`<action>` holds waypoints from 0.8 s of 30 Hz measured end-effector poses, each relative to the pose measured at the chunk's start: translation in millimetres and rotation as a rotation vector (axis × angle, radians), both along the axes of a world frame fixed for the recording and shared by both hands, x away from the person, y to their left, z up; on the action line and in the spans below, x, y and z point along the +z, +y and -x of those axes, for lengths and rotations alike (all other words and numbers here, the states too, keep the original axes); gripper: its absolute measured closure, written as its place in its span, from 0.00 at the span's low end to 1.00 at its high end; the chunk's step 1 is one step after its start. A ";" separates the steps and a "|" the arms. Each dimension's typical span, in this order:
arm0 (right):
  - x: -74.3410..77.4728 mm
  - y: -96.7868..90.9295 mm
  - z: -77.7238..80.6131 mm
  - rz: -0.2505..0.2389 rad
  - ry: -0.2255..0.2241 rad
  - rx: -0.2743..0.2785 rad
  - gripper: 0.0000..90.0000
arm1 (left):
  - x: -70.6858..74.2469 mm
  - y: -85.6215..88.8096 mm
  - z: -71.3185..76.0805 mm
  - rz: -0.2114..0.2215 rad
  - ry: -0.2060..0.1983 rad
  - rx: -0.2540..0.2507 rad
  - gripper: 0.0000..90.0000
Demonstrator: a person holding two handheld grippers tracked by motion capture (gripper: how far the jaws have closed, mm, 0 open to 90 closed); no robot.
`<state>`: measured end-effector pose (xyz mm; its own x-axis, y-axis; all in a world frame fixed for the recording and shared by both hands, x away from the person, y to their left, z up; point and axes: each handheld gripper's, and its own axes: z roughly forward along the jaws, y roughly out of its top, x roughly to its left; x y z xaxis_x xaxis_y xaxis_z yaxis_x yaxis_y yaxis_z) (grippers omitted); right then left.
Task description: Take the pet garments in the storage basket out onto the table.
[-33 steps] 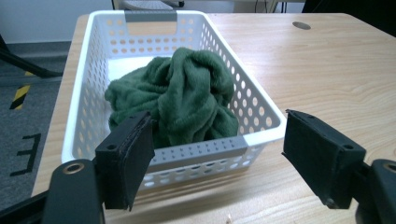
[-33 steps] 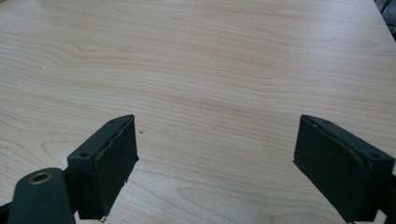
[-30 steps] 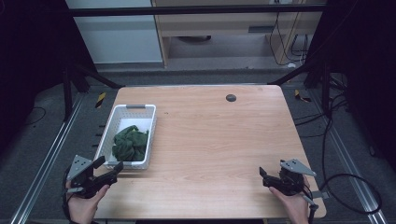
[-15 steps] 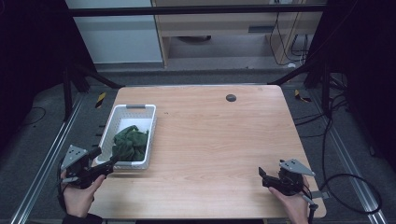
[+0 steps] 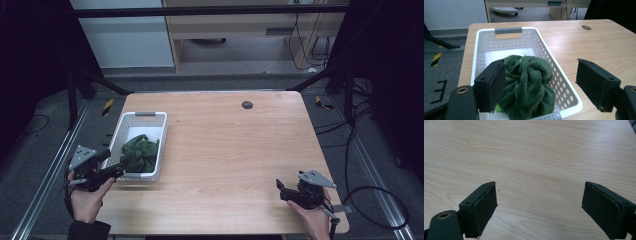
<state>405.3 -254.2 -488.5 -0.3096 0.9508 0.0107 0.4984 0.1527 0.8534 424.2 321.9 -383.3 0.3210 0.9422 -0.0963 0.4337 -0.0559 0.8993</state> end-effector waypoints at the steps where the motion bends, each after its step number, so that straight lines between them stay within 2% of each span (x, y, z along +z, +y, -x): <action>1: -0.1 0.0 -0.1 -0.001 0.000 0.000 0.14 | 0.4 -0.4 -1.2 0.000 0.000 -0.001 0.25; 17: -0.6 0.2 -0.7 -0.002 0.007 0.003 0.14 | 7.5 -7.3 -25.2 -0.054 0.038 -0.008 0.24; 24: -0.5 0.8 -0.8 -0.009 0.013 0.003 0.14 | 7.1 -12.5 -33.0 -0.065 0.053 -0.024 0.24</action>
